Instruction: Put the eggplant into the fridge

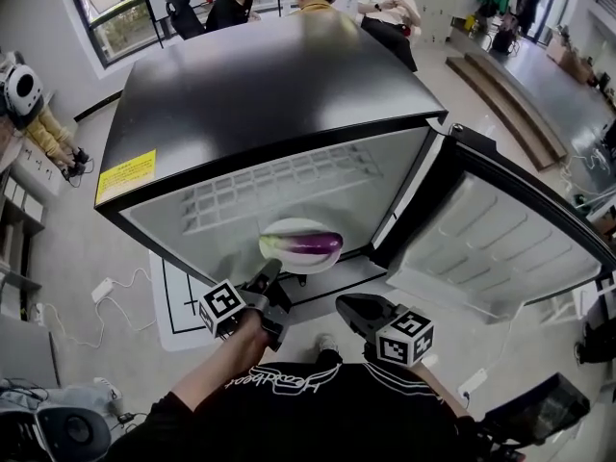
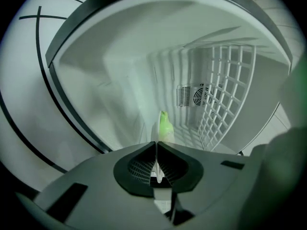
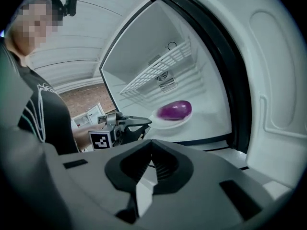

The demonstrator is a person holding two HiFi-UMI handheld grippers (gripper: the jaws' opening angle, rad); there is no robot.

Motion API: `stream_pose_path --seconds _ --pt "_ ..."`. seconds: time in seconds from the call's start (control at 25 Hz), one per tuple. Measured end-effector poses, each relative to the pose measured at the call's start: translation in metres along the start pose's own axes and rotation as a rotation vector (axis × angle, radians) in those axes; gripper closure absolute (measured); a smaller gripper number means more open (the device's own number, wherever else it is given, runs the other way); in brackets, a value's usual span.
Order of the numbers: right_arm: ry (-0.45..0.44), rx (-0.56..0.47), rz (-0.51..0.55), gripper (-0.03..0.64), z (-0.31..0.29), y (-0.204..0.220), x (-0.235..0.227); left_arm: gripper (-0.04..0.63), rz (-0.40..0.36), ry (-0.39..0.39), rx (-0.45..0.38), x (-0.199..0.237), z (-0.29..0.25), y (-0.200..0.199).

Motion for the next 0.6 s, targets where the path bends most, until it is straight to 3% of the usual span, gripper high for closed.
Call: stream_pose_path --seconds 0.6 --pt "-0.068 0.056 0.056 0.611 -0.038 -0.03 -0.015 0.577 0.025 -0.105 -0.127 0.01 -0.026 -0.03"
Point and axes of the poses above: the fingertips, and each gripper's own axes: z backward along the fingers, x to its left, y out of its underside, the point moved 8 cm from there along z, backward along the fingers, and after that the axes turned 14 degrees about x, right-handed, at the moved point
